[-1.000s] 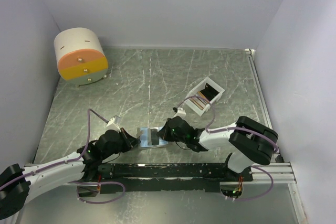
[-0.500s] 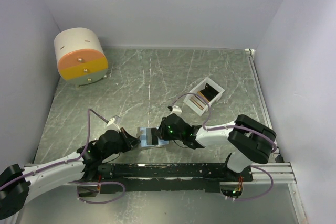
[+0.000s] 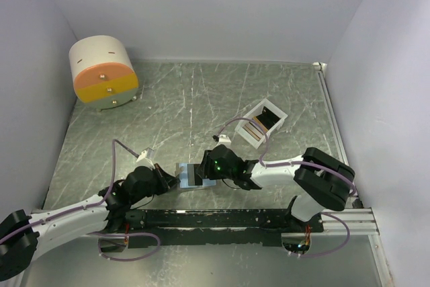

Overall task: Put the credit cards into the card holder
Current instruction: Insert the credit card into the card holder.

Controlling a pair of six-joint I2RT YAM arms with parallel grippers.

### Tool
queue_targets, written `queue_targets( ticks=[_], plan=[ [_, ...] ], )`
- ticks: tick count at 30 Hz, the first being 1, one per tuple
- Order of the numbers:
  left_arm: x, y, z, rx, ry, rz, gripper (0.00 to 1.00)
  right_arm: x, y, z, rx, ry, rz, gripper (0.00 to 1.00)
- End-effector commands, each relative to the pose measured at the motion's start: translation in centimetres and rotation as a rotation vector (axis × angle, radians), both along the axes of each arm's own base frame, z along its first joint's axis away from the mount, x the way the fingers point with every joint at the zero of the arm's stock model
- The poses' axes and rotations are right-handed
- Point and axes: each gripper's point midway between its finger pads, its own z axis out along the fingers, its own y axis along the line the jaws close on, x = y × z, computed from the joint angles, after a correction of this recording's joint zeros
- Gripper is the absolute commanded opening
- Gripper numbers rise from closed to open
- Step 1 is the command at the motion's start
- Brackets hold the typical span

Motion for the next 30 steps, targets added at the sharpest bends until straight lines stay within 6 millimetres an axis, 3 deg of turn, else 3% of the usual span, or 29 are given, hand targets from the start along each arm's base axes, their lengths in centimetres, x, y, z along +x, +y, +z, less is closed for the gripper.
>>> queue_targets(
  ticks=[1,14,30],
  plan=[
    [-0.3,0.1,-0.6,0.010,-0.005,-0.015,0.07,-0.7,0.5,-0.1,0.038,0.013,0.031,0.34],
    [-0.3,0.0,-0.6,0.009,-0.006,-0.020,0.07,-1.4,3.1,0.8,0.158,0.029,0.105,0.32],
    [-0.3,0.1,-0.6,0.007,-0.007,-0.019,0.07,-1.3,3.4,1.7,0.145,-0.029,0.162,0.29]
  ],
)
